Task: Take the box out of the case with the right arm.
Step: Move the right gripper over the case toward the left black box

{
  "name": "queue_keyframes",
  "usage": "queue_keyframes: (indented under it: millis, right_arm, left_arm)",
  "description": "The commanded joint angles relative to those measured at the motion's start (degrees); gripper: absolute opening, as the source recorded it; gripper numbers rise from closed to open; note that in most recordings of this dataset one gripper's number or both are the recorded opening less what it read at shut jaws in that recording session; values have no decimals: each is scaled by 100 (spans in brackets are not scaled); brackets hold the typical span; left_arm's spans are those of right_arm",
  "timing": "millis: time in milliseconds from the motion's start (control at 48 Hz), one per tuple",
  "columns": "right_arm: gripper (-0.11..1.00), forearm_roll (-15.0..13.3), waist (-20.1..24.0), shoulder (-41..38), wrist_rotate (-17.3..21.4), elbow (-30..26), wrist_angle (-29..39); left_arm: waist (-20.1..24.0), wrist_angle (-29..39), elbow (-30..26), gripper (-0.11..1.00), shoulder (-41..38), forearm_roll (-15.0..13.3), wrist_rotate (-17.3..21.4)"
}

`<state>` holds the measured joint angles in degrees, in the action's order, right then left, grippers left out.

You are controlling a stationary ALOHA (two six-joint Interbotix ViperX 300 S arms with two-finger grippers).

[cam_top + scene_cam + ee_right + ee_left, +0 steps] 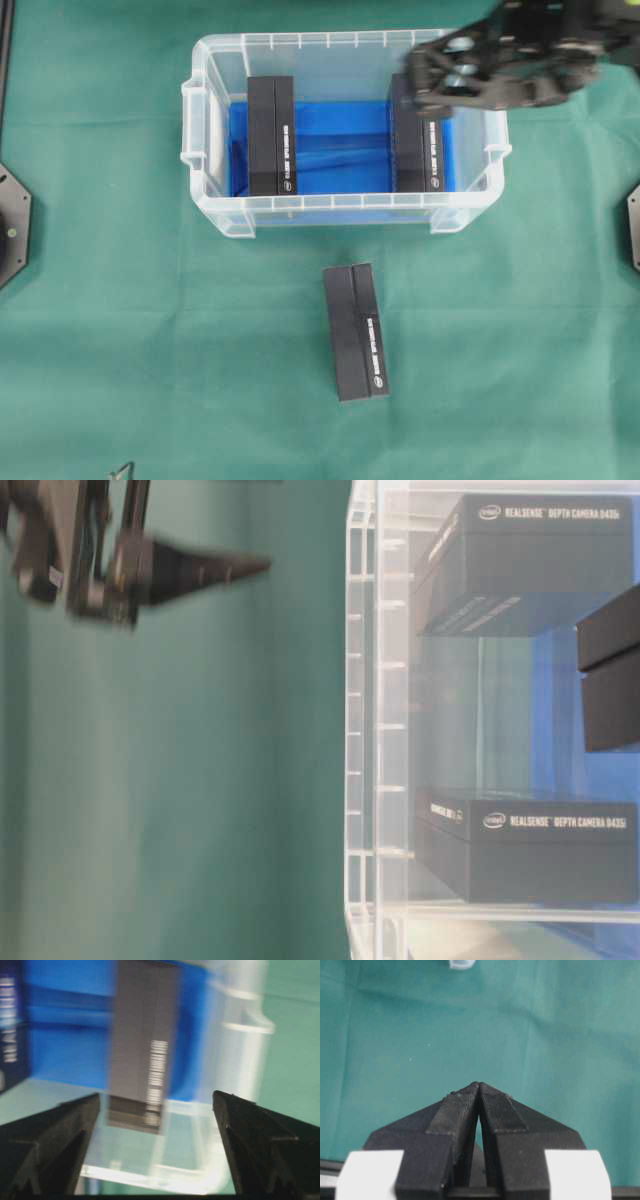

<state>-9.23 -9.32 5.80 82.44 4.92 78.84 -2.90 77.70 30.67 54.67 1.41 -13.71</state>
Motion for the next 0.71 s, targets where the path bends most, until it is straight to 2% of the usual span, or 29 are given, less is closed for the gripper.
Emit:
queue_keyframes:
  millis: [0, 521, 688]
  right_arm:
    - [89, -9, 88, -308, -53, -606, -35]
    - [89, 9, 325, -2452, -229, -3428, -44]
    - [89, 53, 334, -2786, -237, -3867, -26]
  left_arm:
    - [-18, -35, -79, 0, -53, 18, -9]
    - [-18, -35, -88, 0, -44, 18, 9]
    - [-18, -26, -97, 0, -44, 18, 0]
